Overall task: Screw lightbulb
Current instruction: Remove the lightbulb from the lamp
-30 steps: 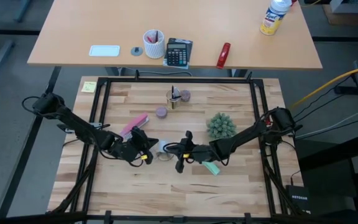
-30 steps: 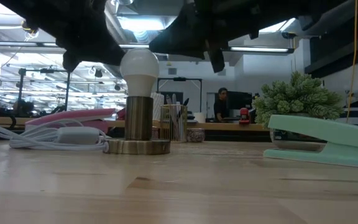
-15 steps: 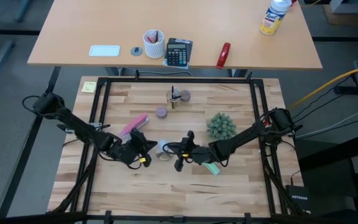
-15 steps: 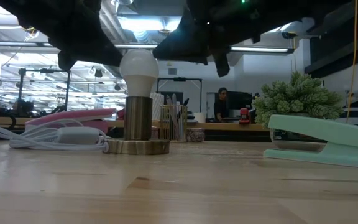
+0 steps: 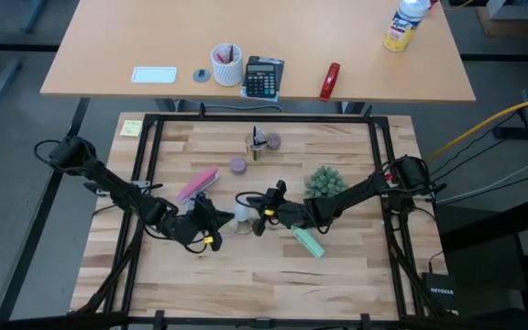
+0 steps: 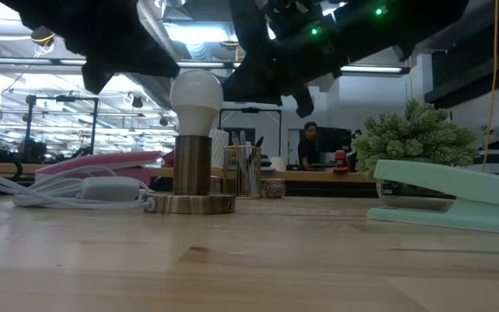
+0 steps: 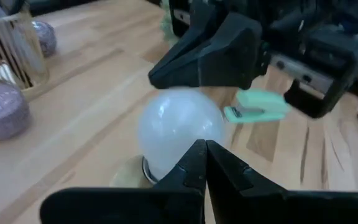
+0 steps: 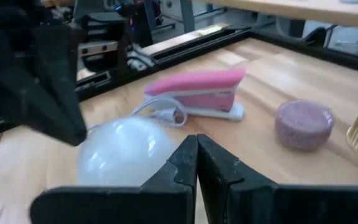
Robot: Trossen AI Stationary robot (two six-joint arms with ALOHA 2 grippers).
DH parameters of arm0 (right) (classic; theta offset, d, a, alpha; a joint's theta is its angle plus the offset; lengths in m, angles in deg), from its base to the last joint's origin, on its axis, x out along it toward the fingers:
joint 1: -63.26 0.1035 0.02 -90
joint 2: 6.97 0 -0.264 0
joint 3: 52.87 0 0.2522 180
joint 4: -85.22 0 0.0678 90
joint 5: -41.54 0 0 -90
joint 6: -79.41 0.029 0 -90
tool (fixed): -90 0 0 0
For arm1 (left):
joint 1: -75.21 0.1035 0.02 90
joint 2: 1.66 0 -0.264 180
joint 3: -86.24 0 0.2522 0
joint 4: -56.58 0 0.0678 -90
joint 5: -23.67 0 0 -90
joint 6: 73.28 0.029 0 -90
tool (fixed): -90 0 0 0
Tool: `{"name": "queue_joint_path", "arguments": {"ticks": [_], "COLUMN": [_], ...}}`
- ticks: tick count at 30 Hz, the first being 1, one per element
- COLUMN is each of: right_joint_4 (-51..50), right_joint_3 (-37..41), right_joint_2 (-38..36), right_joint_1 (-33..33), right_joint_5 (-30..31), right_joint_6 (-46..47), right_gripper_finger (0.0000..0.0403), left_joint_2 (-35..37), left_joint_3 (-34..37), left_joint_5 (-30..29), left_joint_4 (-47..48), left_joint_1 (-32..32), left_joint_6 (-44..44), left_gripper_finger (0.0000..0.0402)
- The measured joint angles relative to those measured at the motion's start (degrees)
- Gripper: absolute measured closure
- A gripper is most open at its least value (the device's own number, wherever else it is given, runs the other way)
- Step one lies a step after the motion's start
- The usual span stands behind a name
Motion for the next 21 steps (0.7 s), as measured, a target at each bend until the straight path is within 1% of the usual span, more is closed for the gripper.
{"name": "queue_joint_path", "arguments": {"ticks": [4, 7, 11, 13, 16, 18, 21], "right_joint_4": [2.54, 2.56, 2.71, 2.77, 2.81, 2.49, 2.47], "right_joint_3": [-0.18, -1.1, -1.9, -1.95, -1.95, -1.95, -1.95], "right_joint_2": [0.0, -0.8, -3.2, -4.1, -4.52, -4.42, -3.01], "right_joint_1": [0.09, 0.77, 2.18, 3.23, 5.12, 6.23, 7.45], "right_joint_5": [0.61, 0.24, -0.87, -1.1, -1.57, -1.61, -1.62], "right_joint_6": [-2.81, -4.64, -5.96, -5.94, -5.62, -4.36, -3.05], "right_gripper_finger": [0.0389, 0.0389, 0.0389, 0.0389, 0.0389, 0.0389, 0.0389], "left_joint_2": [0.02, 0.04, 0.07, 0.09, 0.09, 0.09, 0.07], "left_joint_3": [0.0, 0.0, -0.02, -0.02, -0.02, -0.02, -0.02], "left_joint_5": [-2.42, -3.48, -6.79, -9.41, -13.06, -13.54, -11.89], "left_joint_4": [-4.15, -6.96, -7.42, -6.74, -4.01, -1.53, 2.12], "left_joint_1": [-0.2, -0.22, -0.11, -0.06, 0.91, 1.95, 3.49], "left_joint_6": [3.55, 6.62, 7.53, 7.41, 4.63, 2.75, -0.16], "left_gripper_finger": [0.04, 0.04, 0.04, 0.04, 0.04, 0.04, 0.04]}}
